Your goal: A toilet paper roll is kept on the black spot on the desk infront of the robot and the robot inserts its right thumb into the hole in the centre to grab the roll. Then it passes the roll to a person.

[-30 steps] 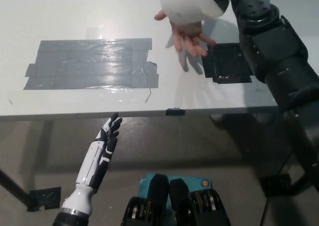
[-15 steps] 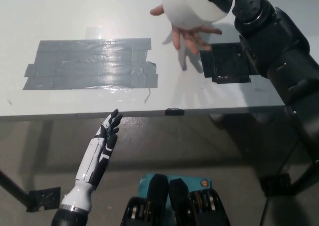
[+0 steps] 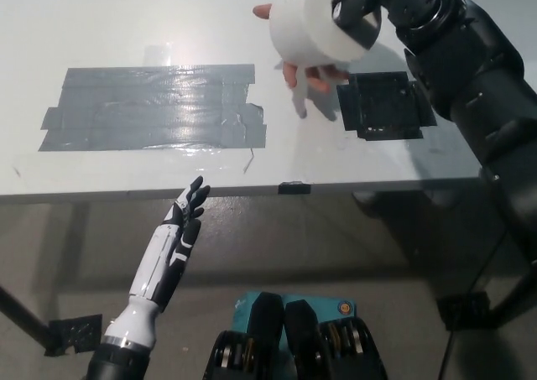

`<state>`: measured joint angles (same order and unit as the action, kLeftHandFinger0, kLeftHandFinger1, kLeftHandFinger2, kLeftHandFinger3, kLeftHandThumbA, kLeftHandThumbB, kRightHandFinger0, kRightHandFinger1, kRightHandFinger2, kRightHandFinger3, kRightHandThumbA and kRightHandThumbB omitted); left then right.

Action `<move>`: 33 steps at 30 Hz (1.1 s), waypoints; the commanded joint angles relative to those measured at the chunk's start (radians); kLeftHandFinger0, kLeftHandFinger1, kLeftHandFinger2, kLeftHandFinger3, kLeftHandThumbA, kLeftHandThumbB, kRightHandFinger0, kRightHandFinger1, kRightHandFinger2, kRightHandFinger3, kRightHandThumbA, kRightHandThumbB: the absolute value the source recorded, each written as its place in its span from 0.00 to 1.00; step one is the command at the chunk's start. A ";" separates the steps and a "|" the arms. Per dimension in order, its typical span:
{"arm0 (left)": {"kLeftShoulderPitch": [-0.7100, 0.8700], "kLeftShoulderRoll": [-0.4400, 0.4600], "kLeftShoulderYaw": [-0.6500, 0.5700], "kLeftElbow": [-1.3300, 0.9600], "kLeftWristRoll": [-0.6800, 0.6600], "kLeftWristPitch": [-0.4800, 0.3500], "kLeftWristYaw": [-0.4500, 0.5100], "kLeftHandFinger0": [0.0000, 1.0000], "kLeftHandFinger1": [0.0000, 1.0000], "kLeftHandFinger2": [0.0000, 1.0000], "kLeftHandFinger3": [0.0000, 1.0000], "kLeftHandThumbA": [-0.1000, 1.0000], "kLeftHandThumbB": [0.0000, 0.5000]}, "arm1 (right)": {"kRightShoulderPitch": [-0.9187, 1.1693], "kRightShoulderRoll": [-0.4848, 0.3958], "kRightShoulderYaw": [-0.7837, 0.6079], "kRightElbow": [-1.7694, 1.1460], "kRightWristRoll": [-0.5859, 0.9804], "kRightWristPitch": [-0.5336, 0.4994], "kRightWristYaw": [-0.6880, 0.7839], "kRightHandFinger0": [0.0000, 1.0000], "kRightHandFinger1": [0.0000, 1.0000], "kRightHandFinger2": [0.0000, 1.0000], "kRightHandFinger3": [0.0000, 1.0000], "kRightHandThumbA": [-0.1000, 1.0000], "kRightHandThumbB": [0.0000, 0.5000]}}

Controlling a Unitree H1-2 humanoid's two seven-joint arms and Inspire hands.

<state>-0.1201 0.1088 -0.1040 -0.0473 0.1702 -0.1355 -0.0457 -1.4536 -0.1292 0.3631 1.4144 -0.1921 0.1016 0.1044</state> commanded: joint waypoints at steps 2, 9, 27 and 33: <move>-0.035 0.007 -0.003 -0.031 -0.008 -0.010 -0.018 1.00 1.00 1.00 1.00 1.00 0.39 | -0.105 -0.037 0.047 -0.003 -0.067 0.044 0.164 1.00 1.00 1.00 1.00 0.44 1.00; -0.039 0.005 0.001 -0.025 -0.015 -0.017 -0.024 1.00 1.00 1.00 1.00 1.00 0.40 | -0.122 -0.061 0.062 -0.013 -0.081 0.045 0.199 1.00 1.00 1.00 1.00 0.54 1.00; -0.048 -0.004 -0.004 -0.021 -0.010 -0.015 -0.024 1.00 1.00 1.00 1.00 1.00 0.41 | -0.277 -0.237 -0.149 -0.276 0.033 0.107 0.365 1.00 1.00 1.00 1.00 0.58 0.96; -0.063 -0.004 0.004 -0.004 -0.007 -0.028 -0.014 1.00 1.00 1.00 1.00 1.00 0.35 | -0.015 -0.376 -0.244 -1.037 0.084 0.331 0.437 1.00 1.00 1.00 1.00 0.70 0.90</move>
<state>-0.1494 0.1074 -0.1052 -0.0342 0.1668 -0.1329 -0.0644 -1.5918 -0.3371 0.2257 1.0444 -0.2108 0.2190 0.4209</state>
